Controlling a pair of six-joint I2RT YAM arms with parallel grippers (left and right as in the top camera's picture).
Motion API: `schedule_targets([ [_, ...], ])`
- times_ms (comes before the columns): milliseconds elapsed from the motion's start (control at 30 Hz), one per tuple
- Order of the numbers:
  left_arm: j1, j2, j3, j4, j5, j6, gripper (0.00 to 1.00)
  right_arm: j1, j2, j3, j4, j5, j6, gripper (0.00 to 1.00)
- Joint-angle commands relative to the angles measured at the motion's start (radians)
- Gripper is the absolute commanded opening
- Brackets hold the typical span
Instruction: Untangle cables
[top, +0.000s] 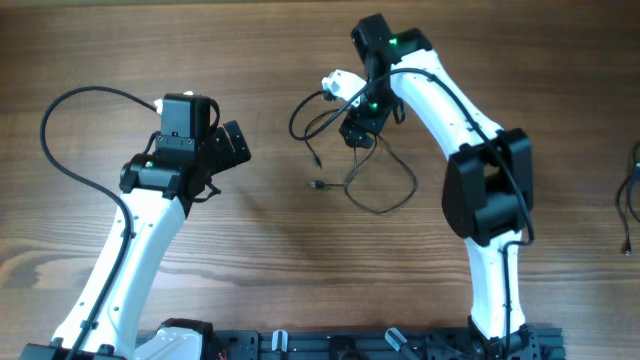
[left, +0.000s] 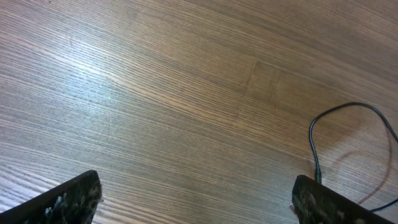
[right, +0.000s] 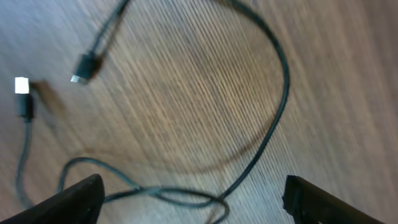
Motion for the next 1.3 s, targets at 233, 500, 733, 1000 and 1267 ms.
schedule_targets([
  [233,0.006,0.004,0.001,-0.019,-0.012,-0.017,1.00,-0.034,0.061,0.004,0.008,0.009,-0.020,0.89],
  [500,0.006,0.004,0.001,-0.023,-0.012,-0.016,1.00,-0.090,0.045,0.005,-0.040,-0.086,-0.119,0.88],
  [733,0.006,0.004,0.001,-0.023,-0.013,-0.017,1.00,-0.090,-0.123,0.007,-0.106,-0.078,-0.121,0.90],
  [1000,0.006,0.004,0.001,-0.023,-0.012,-0.016,1.00,-0.139,-0.140,-0.133,-0.143,-0.010,-0.125,0.92],
  [1267,0.006,0.004,0.001,-0.023,-0.012,-0.017,1.00,-0.165,-0.138,-0.347,0.192,-0.086,0.023,0.95],
])
